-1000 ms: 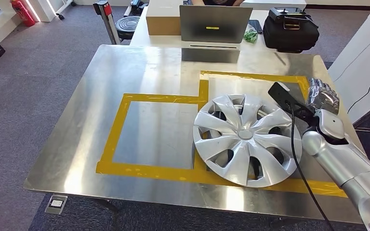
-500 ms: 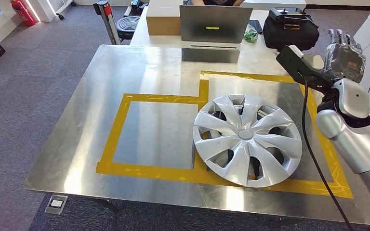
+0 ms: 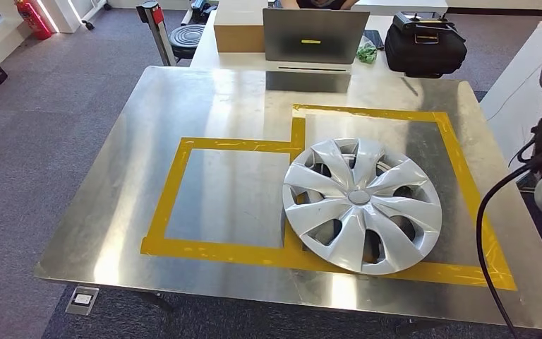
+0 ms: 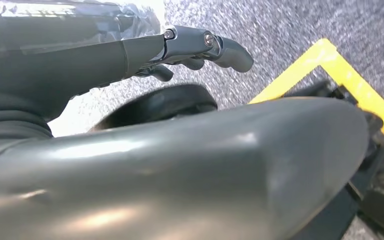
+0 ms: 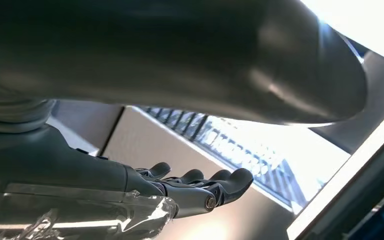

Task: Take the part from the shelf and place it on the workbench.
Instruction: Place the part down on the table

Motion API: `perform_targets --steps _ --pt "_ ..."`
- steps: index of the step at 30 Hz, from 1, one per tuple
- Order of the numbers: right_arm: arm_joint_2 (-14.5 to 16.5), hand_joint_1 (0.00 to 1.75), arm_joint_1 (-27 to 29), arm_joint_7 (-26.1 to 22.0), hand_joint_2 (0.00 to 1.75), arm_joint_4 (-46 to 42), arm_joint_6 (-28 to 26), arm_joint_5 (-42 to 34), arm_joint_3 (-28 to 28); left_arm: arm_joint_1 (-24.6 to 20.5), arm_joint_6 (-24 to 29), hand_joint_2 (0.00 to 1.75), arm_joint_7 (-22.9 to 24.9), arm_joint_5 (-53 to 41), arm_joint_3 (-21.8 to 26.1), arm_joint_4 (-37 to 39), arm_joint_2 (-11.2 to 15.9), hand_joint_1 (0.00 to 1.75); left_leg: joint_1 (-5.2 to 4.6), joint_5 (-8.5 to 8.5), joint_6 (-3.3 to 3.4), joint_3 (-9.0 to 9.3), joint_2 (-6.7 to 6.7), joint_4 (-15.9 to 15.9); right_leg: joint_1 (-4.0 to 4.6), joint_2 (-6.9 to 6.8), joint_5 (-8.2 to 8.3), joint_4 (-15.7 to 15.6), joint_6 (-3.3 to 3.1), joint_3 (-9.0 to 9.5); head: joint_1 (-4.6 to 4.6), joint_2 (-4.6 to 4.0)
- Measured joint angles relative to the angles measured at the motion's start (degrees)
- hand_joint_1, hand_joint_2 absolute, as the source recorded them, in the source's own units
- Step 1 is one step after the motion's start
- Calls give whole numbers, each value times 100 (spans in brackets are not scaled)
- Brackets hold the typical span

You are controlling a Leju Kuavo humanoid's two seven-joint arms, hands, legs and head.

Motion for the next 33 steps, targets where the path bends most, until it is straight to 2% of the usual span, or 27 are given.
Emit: perform_targets --steps 5,8,15,25,33 --pt "-186 0 541 -840 0 -868 -69 -703 -296 -4 194 0 13 11 0 1 53 0 0 0 0 4 0 -1 0 0 0 -1 0 5 0 0" --pt "-271 0 848 -1168 0 -1263 -86 -746 -439 -11 264 0 40 11 0 2 87 0 0 0 1 5 0 -1 0 0 0 -1 0 8 1 0" --pt "-372 0 1302 -1364 0 -1954 2 -739 -681 -49 186 0 24 11 0 2 206 0 0 0 0 7 0 -2 0 0 0 -1 0 10 0 0" --pt "-388 0 1605 -1645 0 -2378 225 -1002 -890 -67 169 0 -19 28 0 1 331 0 0 0 0 7 1 -2 0 0 0 -1 1 11 2 0" --pt "-388 0 1700 -1735 0 -2465 356 -1178 -960 -73 123 0 -22 103 0 1 394 0 -42 -14 70 -13 0 35 -48 1 30 -21 63 15 -7 0"
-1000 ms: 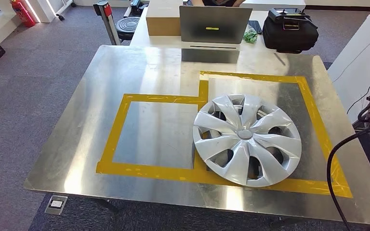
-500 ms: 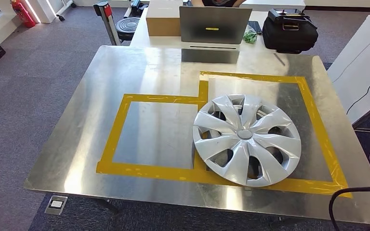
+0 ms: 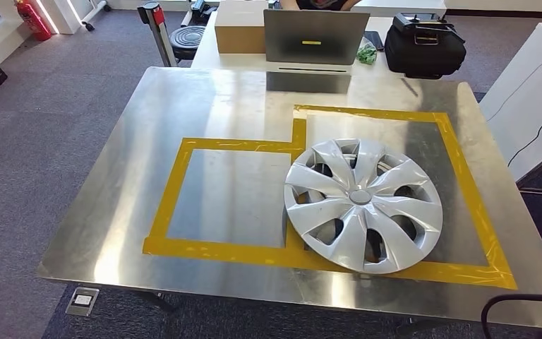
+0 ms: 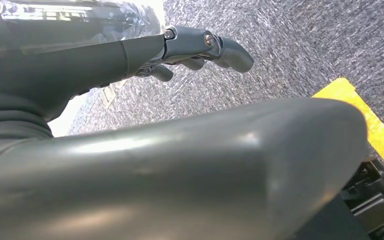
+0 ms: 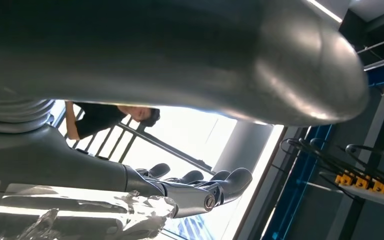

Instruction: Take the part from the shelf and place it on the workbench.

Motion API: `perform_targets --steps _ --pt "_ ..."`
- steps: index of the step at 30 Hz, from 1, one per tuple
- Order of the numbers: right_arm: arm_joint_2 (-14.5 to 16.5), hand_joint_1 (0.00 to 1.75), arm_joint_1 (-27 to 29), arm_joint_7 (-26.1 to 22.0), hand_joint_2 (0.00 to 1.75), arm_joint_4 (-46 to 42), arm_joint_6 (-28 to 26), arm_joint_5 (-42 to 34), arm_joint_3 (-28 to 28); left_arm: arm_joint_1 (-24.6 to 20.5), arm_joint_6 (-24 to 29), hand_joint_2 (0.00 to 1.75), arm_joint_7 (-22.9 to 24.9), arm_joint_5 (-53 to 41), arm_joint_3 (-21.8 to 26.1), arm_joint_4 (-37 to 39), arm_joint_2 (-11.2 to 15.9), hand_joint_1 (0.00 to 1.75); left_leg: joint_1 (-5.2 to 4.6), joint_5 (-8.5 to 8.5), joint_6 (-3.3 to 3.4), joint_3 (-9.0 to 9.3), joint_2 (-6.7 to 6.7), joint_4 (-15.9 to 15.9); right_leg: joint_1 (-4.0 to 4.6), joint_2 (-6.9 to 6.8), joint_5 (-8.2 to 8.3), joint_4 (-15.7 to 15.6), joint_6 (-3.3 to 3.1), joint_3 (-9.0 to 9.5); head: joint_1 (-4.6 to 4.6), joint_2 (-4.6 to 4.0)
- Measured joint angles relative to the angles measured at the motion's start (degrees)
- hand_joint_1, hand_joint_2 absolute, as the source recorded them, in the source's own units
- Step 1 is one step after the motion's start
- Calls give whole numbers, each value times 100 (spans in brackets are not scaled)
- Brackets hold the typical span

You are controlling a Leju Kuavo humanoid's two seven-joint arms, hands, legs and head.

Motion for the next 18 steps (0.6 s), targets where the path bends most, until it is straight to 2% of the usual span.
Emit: perform_targets --steps 2,4,5,7,8,9,10,11,12,13,14,15,18 --pt "-3 0 6 -23 0 -16 32 -29 -28 -5 -11 0 -2 5 0 0 3 0 11 73 50 14 8 -59 -4 2 24 -34 42 13 -6 0" --pt "-15 0 18 -64 0 -26 66 -74 -63 -17 -14 0 -8 6 0 0 2 0 52 184 106 35 25 -171 0 0 -113 79 84 -31 9 0" --pt "-23 0 31 -87 0 -26 83 -100 -75 -23 -14 0 -11 7 0 0 1 0 73 219 123 35 33 -211 -5 -3 -286 303 102 -117 30 0" --pt "-33 0 77 -121 0 -26 116 -137 -82 -25 -16 0 -13 7 0 0 -1 0 84 244 133 3 37 -213 -23 -4 -666 1004 147 -377 70 0" --pt "-35 0 103 -130 0 -26 130 -144 -82 -23 -17 0 -13 7 0 0 -2 0 91 249 127 -14 38 -203 -36 -6 -763 1292 173 -473 81 0" --pt "-35 0 121 -135 0 -26 143 -148 -82 -22 -18 0 -13 7 0 0 -3 0 102 252 117 -32 39 -186 -51 -8 -754 1405 197 -489 87 0" --pt "-35 0 129 -139 0 -26 156 -152 -82 -24 -19 0 -13 7 0 -1 -5 0 119 249 99 -53 39 -160 -67 -13 -642 1297 222 -401 90 0" --pt "-35 0 130 -142 0 -26 169 -154 -83 -27 -19 0 -13 7 0 -1 -7 0 138 240 74 -75 38 -124 -86 -22 -466 986 249 -217 95 0" --pt "-34 0 132 -149 0 -26 181 -156 -84 -29 -19 0 -13 7 0 -1 -5 0 151 225 37 -102 35 -83 -100 -30 -357 613 276 -3 105 0" --pt "-34 0 135 -154 0 -27 192 -157 -84 -34 -19 0 -12 7 0 -2 -5 0 155 210 -8 -134 31 -37 -101 -20 -270 310 268 167 123 0" --pt "-35 0 139 -157 0 -27 198 -160 -87 -37 -18 0 -11 7 0 -2 -3 0 151 202 -55 -161 27 3 -100 -11 -250 119 243 265 138 0" --pt "-36 0 145 -161 0 -28 202 -162 -89 -39 -18 0 -11 7 0 -1 -1 0 142 204 -100 -187 23 28 -89 4 -279 62 194 284 148 0" --pt "-37 0 159 -163 0 -28 208 -168 -91 -41 -18 0 -10 9 0 0 3 0 148 177 -200 -235 23 83 -86 5 -239 71 24 207 113 0"
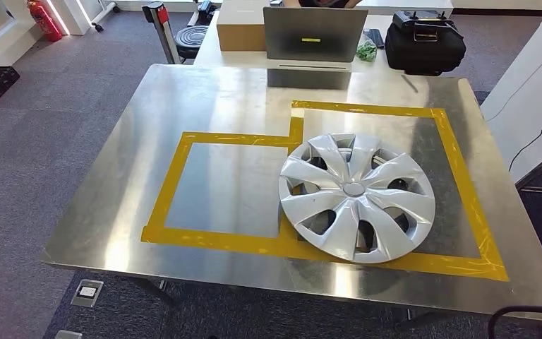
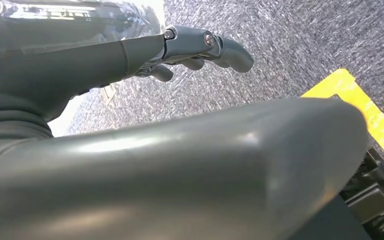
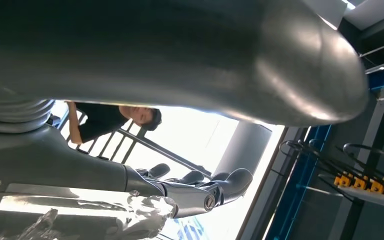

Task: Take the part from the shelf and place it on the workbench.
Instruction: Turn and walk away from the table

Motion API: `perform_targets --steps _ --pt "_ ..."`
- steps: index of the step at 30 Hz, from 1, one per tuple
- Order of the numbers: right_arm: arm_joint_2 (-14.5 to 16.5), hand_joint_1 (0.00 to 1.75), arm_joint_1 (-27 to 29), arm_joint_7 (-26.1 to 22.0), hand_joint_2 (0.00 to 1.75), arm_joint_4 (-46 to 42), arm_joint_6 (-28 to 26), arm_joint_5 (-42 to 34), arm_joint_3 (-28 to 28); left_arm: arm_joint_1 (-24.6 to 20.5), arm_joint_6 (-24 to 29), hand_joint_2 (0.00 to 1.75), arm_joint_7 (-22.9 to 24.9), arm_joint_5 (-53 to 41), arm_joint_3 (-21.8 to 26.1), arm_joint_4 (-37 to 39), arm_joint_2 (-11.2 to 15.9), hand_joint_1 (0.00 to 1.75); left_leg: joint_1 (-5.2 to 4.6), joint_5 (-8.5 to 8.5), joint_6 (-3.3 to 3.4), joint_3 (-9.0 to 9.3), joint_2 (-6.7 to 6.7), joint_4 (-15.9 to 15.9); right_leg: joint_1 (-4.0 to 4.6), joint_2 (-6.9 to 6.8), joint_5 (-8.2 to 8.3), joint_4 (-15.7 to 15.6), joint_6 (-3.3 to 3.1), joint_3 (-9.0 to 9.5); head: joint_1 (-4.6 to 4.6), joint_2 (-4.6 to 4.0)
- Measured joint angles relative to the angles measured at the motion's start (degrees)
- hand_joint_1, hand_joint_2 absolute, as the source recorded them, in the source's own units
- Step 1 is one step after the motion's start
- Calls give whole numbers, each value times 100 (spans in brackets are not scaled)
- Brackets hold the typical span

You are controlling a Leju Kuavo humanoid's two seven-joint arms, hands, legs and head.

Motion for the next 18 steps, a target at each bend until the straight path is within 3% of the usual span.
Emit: perform_targets --steps 2,4,5,6,7,10,12,15,16,18 --pt "2 0 7 0 0 0 4 -4 -1 -2 1 0 1 2 0 -1 1 0 9 -312 -35 -112 10 330 1 -20 56 -11 -95 -55 -56 0" --pt "4 0 20 0 0 0 12 -6 3 -3 1 0 2 3 0 -1 1 0 7 -786 -39 -322 13 1023 30 -34 116 -10 -155 -128 -117 0" --pt "5 0 29 0 0 0 16 -4 5 -3 2 0 1 6 0 -1 1 0 5 -938 -31 -395 13 1325 51 -39 149 -8 -170 -170 -138 0" --pt "6 0 35 1 0 -1 21 8 8 -2 6 0 -1 11 0 0 1 0 -1 -985 -12 -398 13 1470 73 -40 187 -7 -180 -217 -152 0" --pt "6 0 38 9 0 -6 23 25 8 0 11 0 -5 19 1 -1 1 0 -13 -921 20 -302 13 1402 97 -40 226 -6 -186 -264 -163 0" --pt "5 0 33 82 0 -65 26 104 1 -1 50 0 -37 60 3 -1 9 0 -96 -528 191 382 17 336 157 -35 353 -7 -174 -383 -179 0" --pt "4 0 30 132 0 -108 23 145 -1 3 79 0 -60 87 4 -1 20 0 -156 -436 244 617 28 -117 151 -43 440 -25 -121 -410 -175 0" --pt "-1 0 31 154 0 -143 20 164 -3 34 86 0 -71 105 5 -2 21 0 -182 -269 297 533 42 -229 116 -49 549 -99 -3 -431 -177 0" --pt "-6 0 29 155 0 -151 20 167 -5 41 87 0 -73 107 5 -1 23 0 -171 -184 332 486 50 -271 115 -45 458 -65 27 -466 -163 0" --pt "-16 0 30 158 0 -167 19 171 -9 45 86 0 -82 109 7 -1 23 0 -146 -10 382 361 67 -325 110 -36 -45 345 76 -603 -117 0"
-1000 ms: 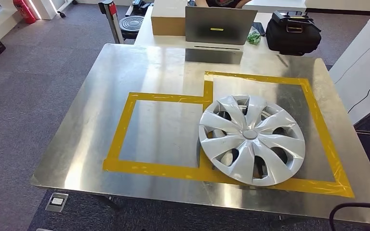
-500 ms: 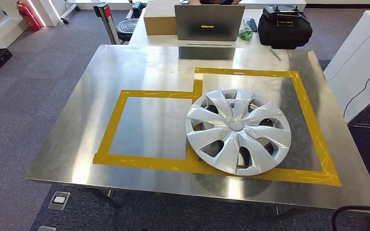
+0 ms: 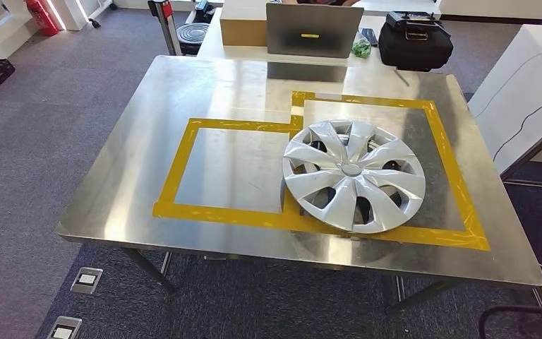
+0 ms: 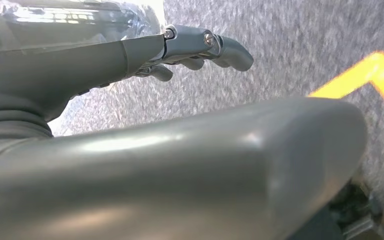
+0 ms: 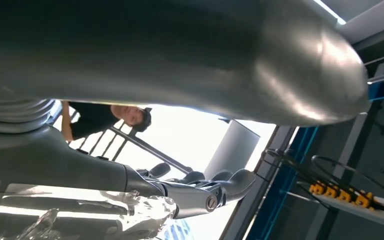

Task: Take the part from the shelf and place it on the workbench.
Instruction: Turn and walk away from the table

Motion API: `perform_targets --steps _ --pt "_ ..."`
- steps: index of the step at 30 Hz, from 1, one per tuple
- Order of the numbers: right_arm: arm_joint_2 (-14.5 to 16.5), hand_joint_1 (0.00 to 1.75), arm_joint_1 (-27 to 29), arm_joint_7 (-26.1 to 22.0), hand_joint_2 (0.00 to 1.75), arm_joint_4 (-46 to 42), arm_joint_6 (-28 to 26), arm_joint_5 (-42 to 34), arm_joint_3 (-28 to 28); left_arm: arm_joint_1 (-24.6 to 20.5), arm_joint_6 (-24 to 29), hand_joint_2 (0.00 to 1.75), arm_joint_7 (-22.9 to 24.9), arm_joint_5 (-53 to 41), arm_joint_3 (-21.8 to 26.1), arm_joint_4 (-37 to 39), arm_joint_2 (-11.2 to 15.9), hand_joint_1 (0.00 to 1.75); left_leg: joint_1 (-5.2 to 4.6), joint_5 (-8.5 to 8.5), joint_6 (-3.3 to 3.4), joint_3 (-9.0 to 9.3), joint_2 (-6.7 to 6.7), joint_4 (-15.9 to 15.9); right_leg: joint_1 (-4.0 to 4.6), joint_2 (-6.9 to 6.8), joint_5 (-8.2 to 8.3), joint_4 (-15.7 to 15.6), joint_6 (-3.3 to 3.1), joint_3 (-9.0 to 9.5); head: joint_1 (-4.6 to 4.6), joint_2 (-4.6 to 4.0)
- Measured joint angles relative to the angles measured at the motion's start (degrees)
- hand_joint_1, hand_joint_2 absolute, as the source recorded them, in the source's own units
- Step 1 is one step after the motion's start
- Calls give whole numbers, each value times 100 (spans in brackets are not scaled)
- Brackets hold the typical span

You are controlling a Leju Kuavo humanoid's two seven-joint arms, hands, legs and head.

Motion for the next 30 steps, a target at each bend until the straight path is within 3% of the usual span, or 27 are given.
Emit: perform_targets --steps 2,3,4,6,8,9,10,12,13,14,17,18,19,20,22,24,25,27,28,29,30 --pt "-4 0 11 3 0 -9 -1 1 3 9 -2 0 -13 1 1 -1 -14 0 -2 137 19 -175 5 8 -8 1 -496 716 46 -123 44 0" --pt "-4 0 17 3 0 -11 -1 2 5 15 -2 0 -15 1 2 -1 -21 0 -2 196 17 -267 6 23 -12 1 -558 978 65 -123 57 0" --pt "-4 0 18 3 0 -14 -1 2 7 20 -2 0 -17 1 2 -1 -25 0 -2 250 10 -363 7 47 -17 0 -493 1071 79 -52 66 0" --pt "-4 0 14 3 0 -27 -1 2 6 21 -2 0 -19 1 3 -1 -28 0 2 343 -15 -555 7 122 -28 -2 -230 668 84 377 79 0" --pt "-10 0 2 3 0 -60 -1 2 -3 23 -1 0 -24 1 6 -1 -33 0 -11 416 -61 -710 2 215 -18 -1 -216 -120 37 959 88 0" --pt "-14 0 -2 4 0 -78 -1 3 -11 24 -1 0 -28 2 8 -1 -36 0 -16 455 -91 -755 0 247 -6 2 -269 -388 -6 1128 89 0" --pt "-20 0 -6 6 0 -93 0 3 -19 27 0 0 -33 3 9 -1 -39 0 -17 500 -125 -790 -1 260 12 6 -316 -526 -54 1198 88 0" --pt "-28 0 -1 9 0 -109 1 4 -25 36 1 0 -38 4 9 -1 -40 0 -7 559 -198 -834 -7 266 15 0 -245 -551 -158 1127 86 0" --pt "-30 0 0 11 0 -114 1 3 -24 41 1 0 -39 5 10 -1 -39 0 1 480 -236 -876 -9 319 7 -9 -189 -553 -206 1078 78 0" --pt "-30 0 4 14 0 -122 1 3 -24 46 1 0 -39 6 11 -1 -38 0 9 292 -273 -938 -12 469 -6 -21 -123 -563 -251 1020 60 0" --pt "-30 0 9 27 0 -150 2 3 -25 49 -2 0 -43 7 16 -1 -38 0 53 -513 -356 -1167 -10 1438 -9 -38 64 -562 -298 808 2 0" --pt "-30 0 13 32 0 -158 2 3 -25 47 -3 0 -44 7 17 -1 -38 0 61 -606 -370 -1179 -10 1720 -7 -38 131 -558 -294 722 -5 0" --pt "-30 0 17 38 0 -164 2 3 -24 46 -4 0 -45 7 19 -1 -38 0 66 -566 -375 -1121 -10 1855 -7 -38 197 -549 -285 630 -11 0" --pt "-30 0 20 42 0 -171 2 3 -24 45 -5 0 -46 7 19 -1 -38 0 69 -423 -371 -971 -10 1801 -8 -37 264 -536 -272 536 -18 0" --pt "-31 0 22 48 0 -196 2 3 -27 38 -5 0 -50 7 20 -1 -37 0 69 -185 -334 -418 -12 1188 -7 -34 377 -501 -236 373 -38 0" --pt "-38 0 18 48 0 -231 3 3 -40 20 -4 0 -61 7 22 -1 -34 0 49 -262 -266 117 -19 406 4 -44 476 -475 -177 282 -53 0" --pt "-42 0 18 48 0 -243 4 3 -46 13 -3 0 -67 7 23 -1 -33 0 32 -329 -226 232 -21 185 5 -52 529 -480 -138 266 -56 0" --pt "-52 0 23 49 0 -252 8 4 -52 16 -7 0 -74 7 24 -1 -34 0 16 -284 -139 185 -15 86 -10 -60 620 -512 -59 249 -45 0" --pt "-59 0 29 49 0 -253 10 4 -54 22 -8 0 -74 7 24 0 -36 0 19 -221 -95 137 -4 74 -21 -56 565 -492 -29 220 -36 0" --pt "-67 0 33 49 0 -253 14 4 -57 26 -9 0 -74 7 24 0 -37 0 25 -150 -53 83 7 61 -27 -52 413 -399 -7 175 -16 0" --pt "-73 0 38 51 0 -253 17 3 -62 26 -9 0 -74 7 24 0 -40 0 30 -76 -19 13 18 53 -32 -47 142 -179 8 102 6 0"
